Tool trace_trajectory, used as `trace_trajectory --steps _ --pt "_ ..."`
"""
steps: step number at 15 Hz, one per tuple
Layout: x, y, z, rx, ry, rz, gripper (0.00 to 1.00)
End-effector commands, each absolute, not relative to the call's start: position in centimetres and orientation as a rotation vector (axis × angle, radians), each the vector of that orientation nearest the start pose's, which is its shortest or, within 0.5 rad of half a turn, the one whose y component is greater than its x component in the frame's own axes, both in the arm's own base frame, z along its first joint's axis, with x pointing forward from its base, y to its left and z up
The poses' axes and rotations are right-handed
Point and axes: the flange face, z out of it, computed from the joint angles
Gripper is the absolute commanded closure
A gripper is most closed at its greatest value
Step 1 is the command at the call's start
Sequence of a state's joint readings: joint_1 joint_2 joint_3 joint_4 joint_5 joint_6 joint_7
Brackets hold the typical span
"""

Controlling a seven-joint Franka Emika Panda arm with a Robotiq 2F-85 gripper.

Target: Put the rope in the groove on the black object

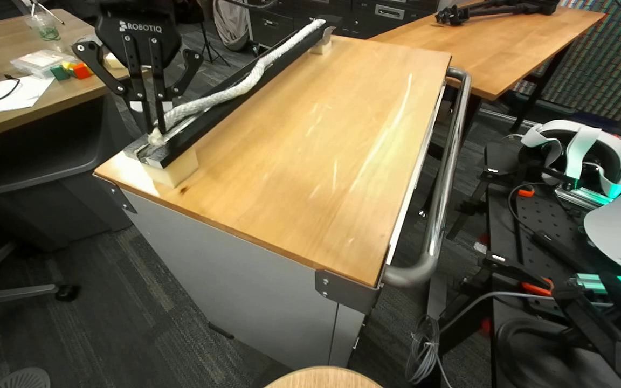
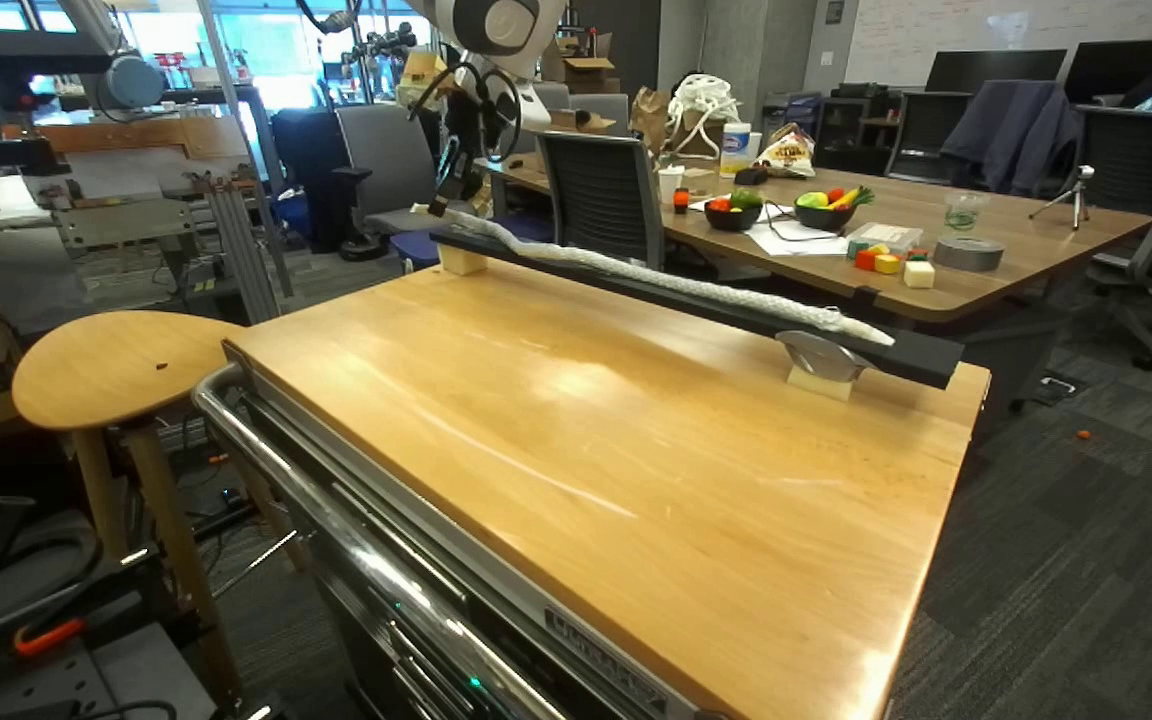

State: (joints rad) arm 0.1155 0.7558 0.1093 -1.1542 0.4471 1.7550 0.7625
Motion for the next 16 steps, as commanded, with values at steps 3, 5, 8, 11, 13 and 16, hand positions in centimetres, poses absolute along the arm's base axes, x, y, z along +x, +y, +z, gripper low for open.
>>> trace_trajectory --steps 3,5,8,11,13,16 --pt "72.35 18.46 34.49 -2.605 0.809 0.552 0.98" --pt "72.38 18.49 34.18 -2.615 0.771 0.563 0.98" --pt "72.55 18.57 34.16 -2.613 0.735 0.559 0.98" --pt "72.69 18.82 34.51 -2.611 0.705 0.548 0.98" --pt "72.75 19.07 34.76 -2.61 0.686 0.541 0.98" --pt "72.76 19.37 34.94 -2.61 0.659 0.544 0.98"
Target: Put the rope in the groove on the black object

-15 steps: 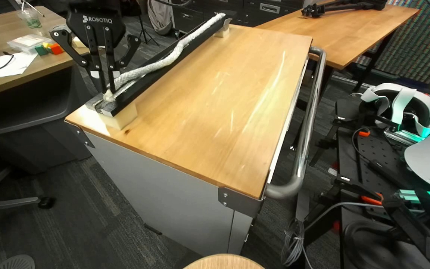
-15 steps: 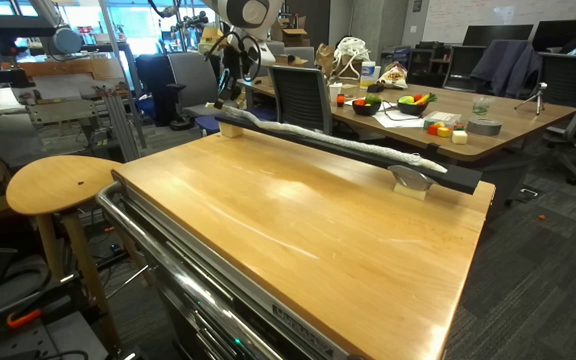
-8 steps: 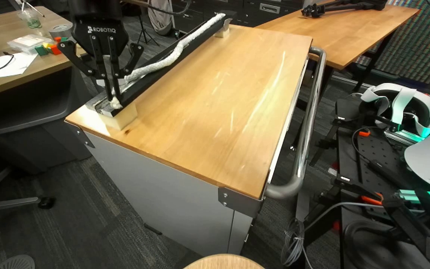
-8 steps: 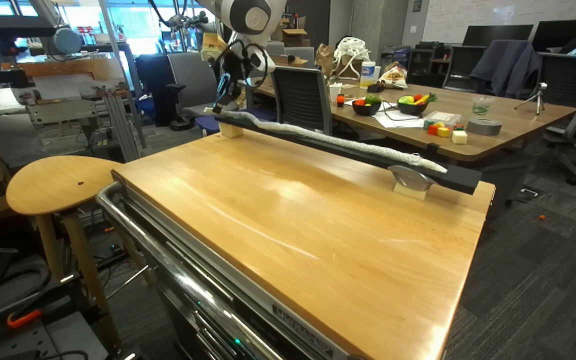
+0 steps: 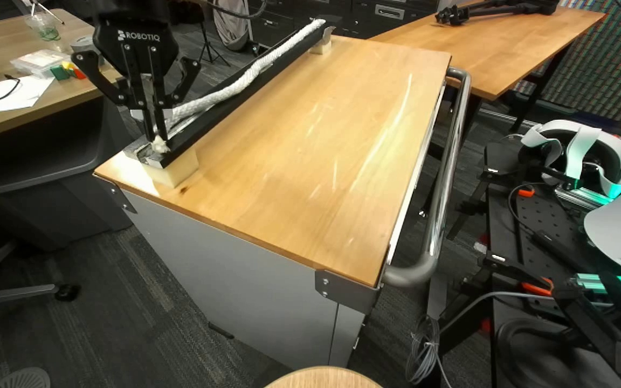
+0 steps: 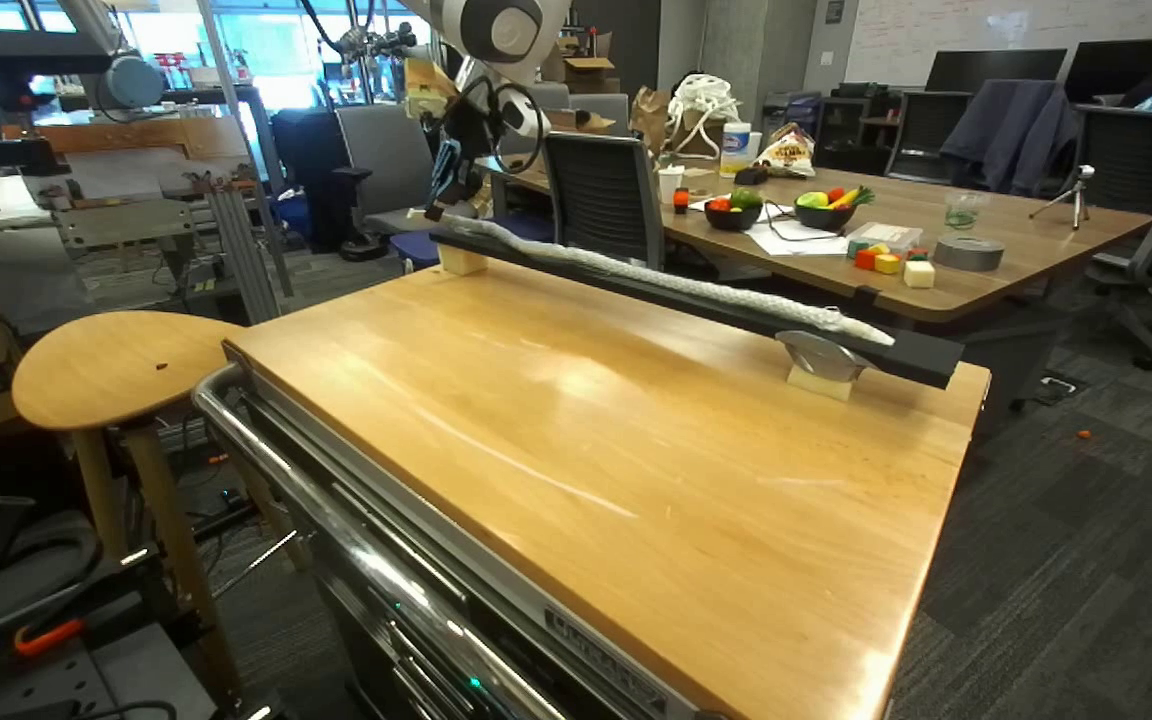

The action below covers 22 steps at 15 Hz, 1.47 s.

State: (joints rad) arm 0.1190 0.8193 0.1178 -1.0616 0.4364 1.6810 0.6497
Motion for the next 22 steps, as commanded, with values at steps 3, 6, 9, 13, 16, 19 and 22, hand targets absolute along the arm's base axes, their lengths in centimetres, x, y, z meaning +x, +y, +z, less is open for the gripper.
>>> trace_trajectory --steps 3,6,9,13,16,19,22 --pt "72.8 19.5 34.9 -2.608 0.641 0.549 0.98" --pt "72.9 19.6 34.7 -2.605 0.626 0.554 0.98" --pt "72.9 19.7 34.4 -2.604 0.61 0.563 0.98" --pt "73.0 19.7 34.4 -2.6 0.591 0.562 0.98" --pt "72.5 20.0 35.2 -2.628 0.547 0.561 0.66" --pt "70.8 20.9 39.3 -2.685 0.415 0.49 0.44" --pt "69.0 21.2 45.3 -2.754 0.269 0.314 0.2"
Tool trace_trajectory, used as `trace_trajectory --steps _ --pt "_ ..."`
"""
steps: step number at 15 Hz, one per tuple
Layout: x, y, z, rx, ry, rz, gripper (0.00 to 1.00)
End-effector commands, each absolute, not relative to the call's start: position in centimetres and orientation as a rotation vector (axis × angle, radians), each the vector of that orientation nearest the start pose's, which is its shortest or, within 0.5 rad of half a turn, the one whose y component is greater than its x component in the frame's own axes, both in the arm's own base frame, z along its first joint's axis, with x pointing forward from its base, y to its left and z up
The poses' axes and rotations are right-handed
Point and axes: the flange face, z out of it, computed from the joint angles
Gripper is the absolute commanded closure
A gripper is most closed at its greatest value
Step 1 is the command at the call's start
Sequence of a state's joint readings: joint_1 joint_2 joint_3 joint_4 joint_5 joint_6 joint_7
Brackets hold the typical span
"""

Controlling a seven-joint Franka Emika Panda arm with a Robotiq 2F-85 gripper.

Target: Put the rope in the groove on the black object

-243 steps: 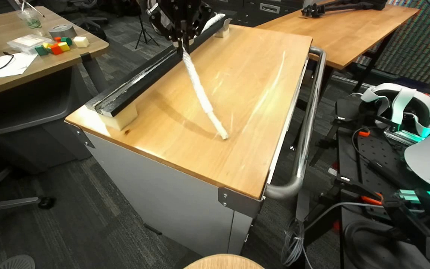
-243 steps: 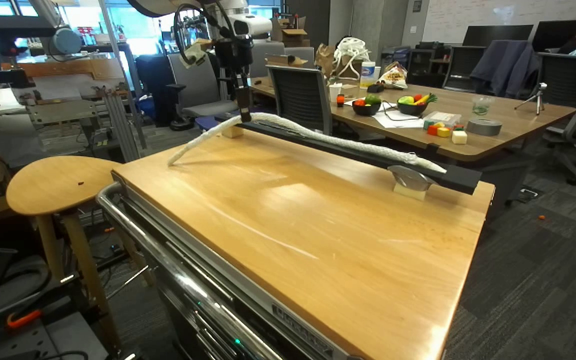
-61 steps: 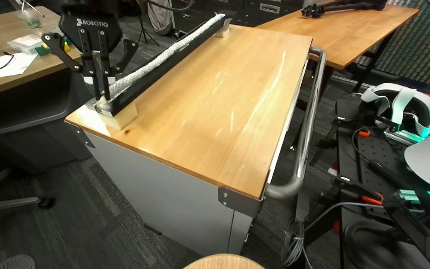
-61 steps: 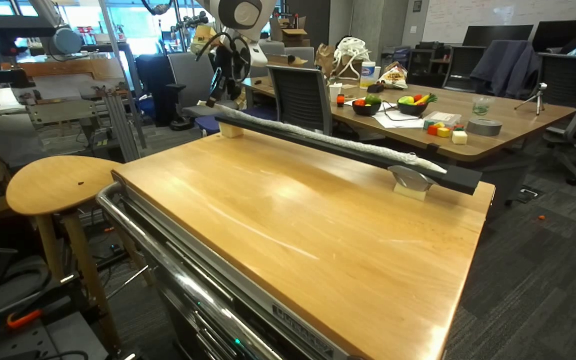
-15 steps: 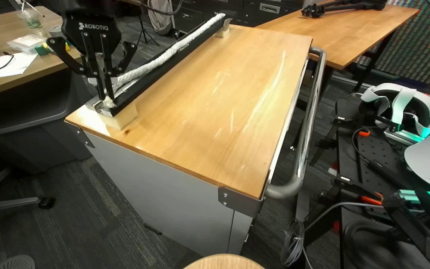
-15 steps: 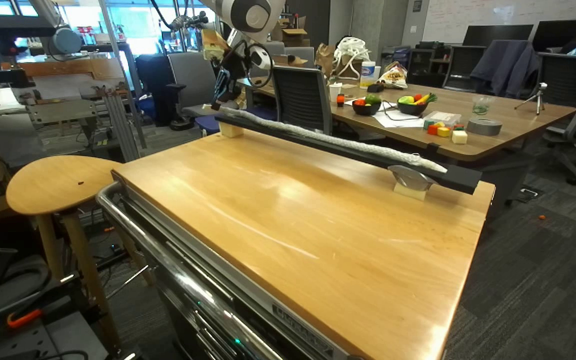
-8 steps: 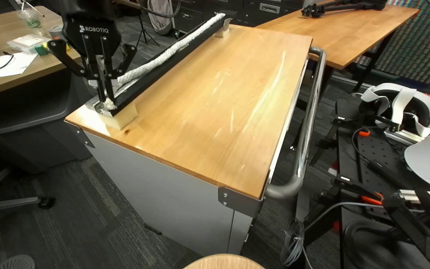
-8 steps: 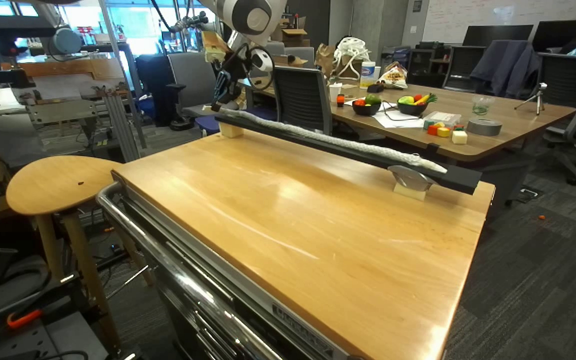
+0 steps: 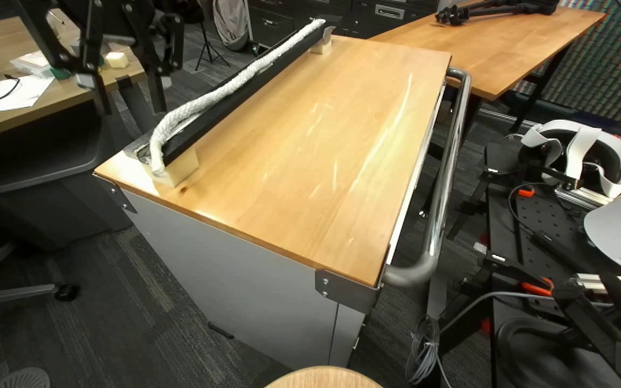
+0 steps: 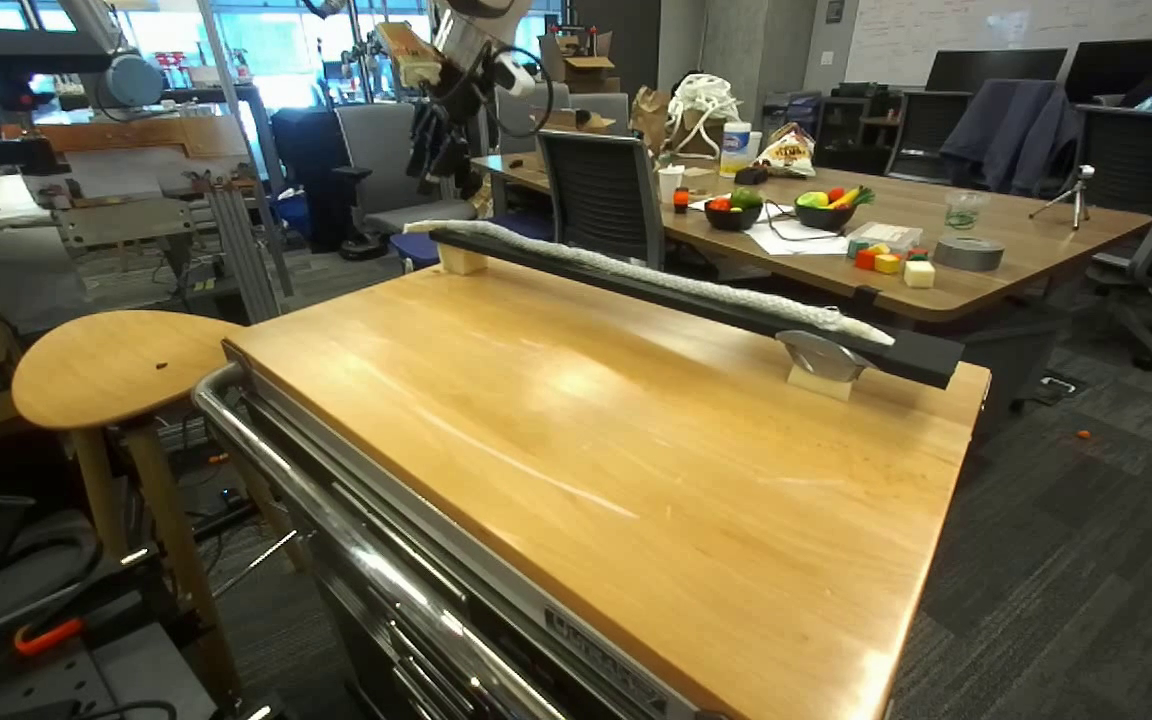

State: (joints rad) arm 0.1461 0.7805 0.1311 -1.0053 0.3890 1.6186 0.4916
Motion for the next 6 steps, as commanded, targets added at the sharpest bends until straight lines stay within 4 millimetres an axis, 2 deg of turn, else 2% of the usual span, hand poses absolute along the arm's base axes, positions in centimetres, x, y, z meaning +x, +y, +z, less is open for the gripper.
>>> trace_trajectory --steps 1,3,4,6 --pt "68.4 20.2 47.2 -2.772 0.232 0.25 0.13" --pt "66.9 19.6 51.5 -2.789 0.155 0.118 0.01" --pt "69.2 20.7 48.2 -2.762 0.226 0.226 0.16" --pt "67.8 20.0 51.4 -2.771 0.188 0.16 0.01"
